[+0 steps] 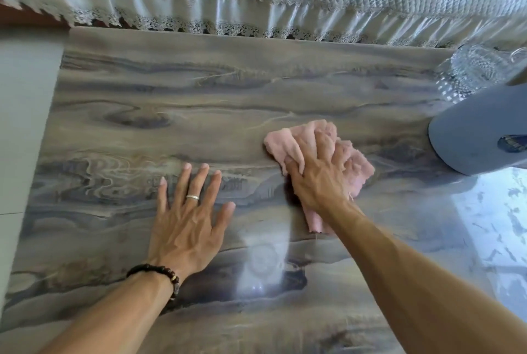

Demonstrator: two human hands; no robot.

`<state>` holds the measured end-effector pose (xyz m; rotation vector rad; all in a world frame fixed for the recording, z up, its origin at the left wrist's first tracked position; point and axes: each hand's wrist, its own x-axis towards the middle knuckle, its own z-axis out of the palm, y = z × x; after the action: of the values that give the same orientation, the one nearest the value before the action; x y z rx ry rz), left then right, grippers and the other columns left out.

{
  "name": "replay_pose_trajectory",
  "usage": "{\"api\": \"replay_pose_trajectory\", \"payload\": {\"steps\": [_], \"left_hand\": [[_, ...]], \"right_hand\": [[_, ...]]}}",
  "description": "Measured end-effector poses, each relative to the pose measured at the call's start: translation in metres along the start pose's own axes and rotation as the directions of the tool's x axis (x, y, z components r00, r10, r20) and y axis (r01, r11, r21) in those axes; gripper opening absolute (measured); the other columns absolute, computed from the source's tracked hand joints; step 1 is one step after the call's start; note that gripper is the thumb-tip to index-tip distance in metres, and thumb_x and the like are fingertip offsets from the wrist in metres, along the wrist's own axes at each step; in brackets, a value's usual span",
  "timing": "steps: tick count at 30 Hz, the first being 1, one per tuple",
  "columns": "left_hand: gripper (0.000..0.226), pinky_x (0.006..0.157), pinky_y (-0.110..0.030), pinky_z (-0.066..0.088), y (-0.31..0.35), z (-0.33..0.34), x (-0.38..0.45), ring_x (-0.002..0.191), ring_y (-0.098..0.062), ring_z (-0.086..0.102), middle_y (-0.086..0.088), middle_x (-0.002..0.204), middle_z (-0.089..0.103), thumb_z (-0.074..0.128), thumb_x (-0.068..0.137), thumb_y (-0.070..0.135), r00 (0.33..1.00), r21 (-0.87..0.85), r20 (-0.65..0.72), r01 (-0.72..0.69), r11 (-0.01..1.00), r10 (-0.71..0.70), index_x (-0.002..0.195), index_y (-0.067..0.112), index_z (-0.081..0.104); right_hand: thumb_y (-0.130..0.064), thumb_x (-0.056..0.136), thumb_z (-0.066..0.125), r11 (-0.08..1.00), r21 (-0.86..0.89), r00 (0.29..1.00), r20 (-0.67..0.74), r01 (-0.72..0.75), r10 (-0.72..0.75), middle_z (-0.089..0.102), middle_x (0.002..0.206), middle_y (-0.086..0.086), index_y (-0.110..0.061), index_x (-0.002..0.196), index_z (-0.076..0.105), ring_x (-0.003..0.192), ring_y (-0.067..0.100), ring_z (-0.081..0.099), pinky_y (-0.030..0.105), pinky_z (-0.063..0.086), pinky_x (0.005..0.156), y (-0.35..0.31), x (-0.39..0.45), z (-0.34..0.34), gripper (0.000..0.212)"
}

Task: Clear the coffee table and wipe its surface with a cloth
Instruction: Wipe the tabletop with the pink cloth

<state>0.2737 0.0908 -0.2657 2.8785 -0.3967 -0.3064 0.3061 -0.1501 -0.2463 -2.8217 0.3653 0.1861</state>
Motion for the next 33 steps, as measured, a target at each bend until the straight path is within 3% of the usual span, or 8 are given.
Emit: {"api": "replay_pose_trajectory", "payload": {"steps": [2, 4, 6, 12, 17, 23, 29, 33], "left_hand": [[0.076, 0.116, -0.056, 0.003, 0.005, -0.002, 0.001, 0.146, -0.025, 0.010, -0.003, 0.157, 0.025, 0.001, 0.093, 0.061, 1.000, -0.006, 0.006, 0.018, 1.000, -0.018, 0.148, 0.019, 0.032], [0.074, 0.113, -0.060, 0.014, 0.011, -0.007, 0.007, 0.141, -0.031, 0.026, -0.011, 0.147, 0.041, 0.012, 0.093, 0.058, 0.999, 0.019, -0.031, 0.040, 0.999, -0.039, 0.140, 0.011, 0.044], [0.075, 0.111, -0.062, 0.016, 0.015, -0.015, 0.018, 0.139, -0.035, 0.029, -0.016, 0.143, 0.043, 0.016, 0.092, 0.057, 0.995, 0.040, -0.055, 0.084, 0.996, -0.082, 0.138, 0.005, 0.045], [0.077, 0.113, -0.060, -0.007, 0.014, -0.018, 0.056, 0.145, -0.030, -0.015, -0.007, 0.160, -0.008, 0.003, 0.090, 0.065, 0.958, 0.028, 0.035, 0.283, 0.959, -0.284, 0.153, 0.021, 0.006], [0.083, 0.113, -0.059, -0.008, 0.015, -0.024, 0.060, 0.145, -0.026, -0.018, -0.001, 0.160, -0.010, -0.003, 0.081, 0.067, 0.946, -0.085, 0.101, 0.315, 0.945, -0.307, 0.153, 0.026, 0.008], [0.079, 0.115, -0.057, -0.005, 0.017, -0.033, 0.061, 0.146, -0.024, -0.010, -0.002, 0.161, -0.001, -0.005, 0.087, 0.066, 0.944, -0.044, 0.050, 0.328, 0.944, -0.326, 0.152, 0.024, 0.013], [0.080, 0.114, -0.059, 0.003, 0.006, -0.041, 0.096, 0.147, -0.030, 0.007, -0.009, 0.158, 0.019, 0.001, 0.088, 0.060, 0.964, 0.043, -0.113, 0.247, 0.968, -0.241, 0.148, 0.015, 0.030], [0.080, 0.114, -0.059, 0.003, -0.006, -0.037, 0.127, 0.147, -0.029, 0.007, -0.008, 0.158, 0.019, 0.002, 0.087, 0.061, 0.966, 0.045, -0.143, 0.222, 0.974, -0.214, 0.148, 0.016, 0.030]], "right_hand": [[-0.049, 0.099, 0.036, 0.989, -0.049, 0.988, -0.063, 0.138, -0.141, -0.002, 0.160, 0.000, -0.043, 0.147, 0.015, 0.146, 0.038, -0.012, 0.066, -0.001, 0.114, -0.011, -0.021, 0.012, 0.053], [-0.049, 0.096, 0.039, 0.859, -0.147, 0.868, -0.001, 0.491, -0.496, 0.011, 0.161, 0.007, -0.038, 0.148, 0.029, 0.149, 0.038, -0.004, 0.070, 0.005, 0.113, -0.011, -0.066, 0.028, 0.054], [-0.058, 0.094, 0.035, 0.759, -0.187, 0.781, 0.105, 0.623, -0.615, 0.022, 0.160, 0.006, -0.040, 0.147, 0.032, 0.147, 0.043, 0.012, 0.072, 0.019, 0.107, 0.004, -0.060, 0.023, 0.056], [-0.054, 0.098, 0.034, 0.987, 0.009, 0.987, 0.005, 0.160, -0.160, 0.001, 0.161, -0.001, -0.049, 0.139, 0.021, 0.145, 0.039, -0.006, 0.070, 0.007, 0.111, -0.018, 0.044, 0.010, 0.044], [-0.059, 0.093, 0.037, 0.723, -0.149, 0.738, 0.126, 0.675, -0.663, 0.016, 0.163, 0.002, -0.046, 0.147, 0.026, 0.148, 0.045, 0.009, 0.075, 0.018, 0.105, -0.001, -0.009, 0.022, 0.056], [-0.047, 0.098, 0.037, 0.983, -0.010, 0.982, -0.014, 0.186, -0.186, 0.007, 0.160, 0.005, -0.044, 0.137, 0.028, 0.143, 0.042, 0.000, 0.071, 0.008, 0.109, -0.037, 0.076, 0.002, 0.040], [-0.060, 0.090, 0.034, 0.740, -0.224, 0.768, 0.070, 0.634, -0.637, 0.020, 0.161, 0.007, -0.040, 0.148, 0.023, 0.143, 0.049, 0.017, 0.073, 0.019, 0.105, -0.020, 0.064, 0.008, 0.063], [-0.056, 0.096, 0.035, 0.978, -0.040, 0.979, -0.007, 0.204, -0.204, 0.001, 0.164, 0.004, -0.044, 0.144, 0.016, 0.147, 0.043, -0.001, 0.068, 0.008, 0.112, -0.052, 0.129, 0.003, 0.053]]}}
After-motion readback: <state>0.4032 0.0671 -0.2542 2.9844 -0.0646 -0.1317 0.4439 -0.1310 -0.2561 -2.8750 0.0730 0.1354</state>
